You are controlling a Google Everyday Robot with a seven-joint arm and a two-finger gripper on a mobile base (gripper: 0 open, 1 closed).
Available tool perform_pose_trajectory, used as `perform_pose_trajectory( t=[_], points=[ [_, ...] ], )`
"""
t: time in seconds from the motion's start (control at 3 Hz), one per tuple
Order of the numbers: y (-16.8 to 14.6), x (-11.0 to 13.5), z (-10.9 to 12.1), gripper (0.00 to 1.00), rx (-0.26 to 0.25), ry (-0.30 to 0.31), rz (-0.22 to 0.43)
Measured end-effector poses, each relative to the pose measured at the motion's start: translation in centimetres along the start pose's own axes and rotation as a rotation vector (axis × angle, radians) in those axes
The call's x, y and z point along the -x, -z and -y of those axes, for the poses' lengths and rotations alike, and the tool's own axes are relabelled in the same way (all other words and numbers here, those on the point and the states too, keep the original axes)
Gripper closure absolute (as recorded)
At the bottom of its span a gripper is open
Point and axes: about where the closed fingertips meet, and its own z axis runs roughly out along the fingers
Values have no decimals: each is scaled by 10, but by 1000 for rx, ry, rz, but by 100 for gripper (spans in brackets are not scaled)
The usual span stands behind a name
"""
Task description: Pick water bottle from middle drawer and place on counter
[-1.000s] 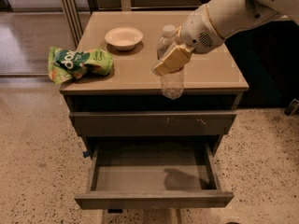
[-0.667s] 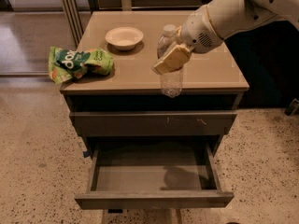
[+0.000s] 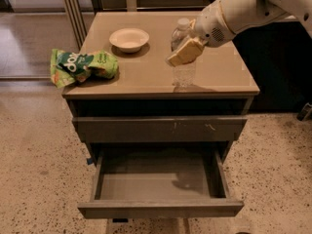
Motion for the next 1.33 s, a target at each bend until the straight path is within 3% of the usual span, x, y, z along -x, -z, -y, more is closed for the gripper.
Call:
perform_pose_trajectory(
  t=[0.67,1.33],
  points=[
    [1,-21,53,100,-69,-34,13],
    [-7,-33,67,100,-70,-99,40]
  ],
)
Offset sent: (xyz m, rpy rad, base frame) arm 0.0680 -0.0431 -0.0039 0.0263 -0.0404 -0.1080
